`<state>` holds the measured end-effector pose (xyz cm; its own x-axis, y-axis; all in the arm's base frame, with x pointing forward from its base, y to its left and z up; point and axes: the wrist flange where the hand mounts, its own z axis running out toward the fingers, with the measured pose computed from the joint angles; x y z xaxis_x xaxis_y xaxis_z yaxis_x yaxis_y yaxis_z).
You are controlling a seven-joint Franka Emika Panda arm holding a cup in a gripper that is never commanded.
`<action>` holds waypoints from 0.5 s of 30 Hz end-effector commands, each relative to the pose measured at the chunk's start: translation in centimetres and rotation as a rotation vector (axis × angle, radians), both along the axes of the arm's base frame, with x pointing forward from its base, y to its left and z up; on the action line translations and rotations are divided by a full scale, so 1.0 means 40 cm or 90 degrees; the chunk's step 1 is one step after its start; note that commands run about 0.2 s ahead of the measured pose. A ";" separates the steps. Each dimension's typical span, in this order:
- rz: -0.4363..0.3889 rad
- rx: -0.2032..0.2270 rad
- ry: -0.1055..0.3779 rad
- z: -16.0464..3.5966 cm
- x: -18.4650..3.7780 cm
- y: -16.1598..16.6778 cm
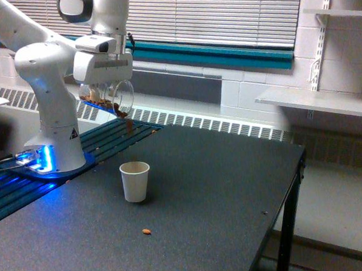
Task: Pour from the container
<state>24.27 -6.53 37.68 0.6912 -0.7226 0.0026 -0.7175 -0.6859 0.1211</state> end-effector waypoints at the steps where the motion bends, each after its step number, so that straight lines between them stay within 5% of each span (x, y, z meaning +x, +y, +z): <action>1: 0.008 0.001 0.028 -0.029 -0.021 0.005; 15: 0.002 -0.001 0.044 -0.031 -0.022 -0.005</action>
<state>23.88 -6.98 37.61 0.6864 -0.7271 -0.0169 -0.7178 -0.6810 0.1453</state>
